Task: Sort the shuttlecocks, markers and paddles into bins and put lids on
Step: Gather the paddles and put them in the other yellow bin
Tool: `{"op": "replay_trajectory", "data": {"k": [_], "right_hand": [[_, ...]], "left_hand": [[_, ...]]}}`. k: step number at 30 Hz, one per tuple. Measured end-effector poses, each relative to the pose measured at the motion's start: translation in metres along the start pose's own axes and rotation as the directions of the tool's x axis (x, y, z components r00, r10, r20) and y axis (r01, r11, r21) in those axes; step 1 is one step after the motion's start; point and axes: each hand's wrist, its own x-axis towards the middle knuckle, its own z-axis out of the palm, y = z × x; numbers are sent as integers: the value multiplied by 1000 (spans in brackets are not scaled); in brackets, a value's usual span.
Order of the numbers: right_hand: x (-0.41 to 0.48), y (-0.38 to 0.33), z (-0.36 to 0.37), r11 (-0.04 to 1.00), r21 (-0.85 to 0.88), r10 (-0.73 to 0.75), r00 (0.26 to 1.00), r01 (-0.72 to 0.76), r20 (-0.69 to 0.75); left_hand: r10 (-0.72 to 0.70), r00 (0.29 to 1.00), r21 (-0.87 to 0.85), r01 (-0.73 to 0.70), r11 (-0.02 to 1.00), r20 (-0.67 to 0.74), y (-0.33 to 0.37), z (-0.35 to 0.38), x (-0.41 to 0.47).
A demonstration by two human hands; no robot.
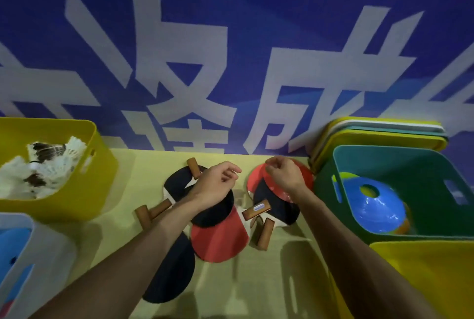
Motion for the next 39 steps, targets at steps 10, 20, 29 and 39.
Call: {"op": "replay_trajectory", "data": {"k": [10, 20, 29, 39], "right_hand": [[68, 73, 2, 963, -248, 135, 984, -102, 120], [71, 92, 18, 930, -342, 166, 984, -135, 65], [52, 79, 13, 901, -429, 137, 979, -61, 150], [5, 39, -15, 975, -201, -104, 995, 99, -14]], "left_hand": [[-113, 979, 195, 78, 978, 172, 0, 40, 59], [-101, 971, 246, 46, 968, 218, 7, 64, 68], [-17, 989, 246, -20, 969, 147, 22, 40, 47], [108, 994, 205, -108, 973, 10, 40, 24, 10]]}}
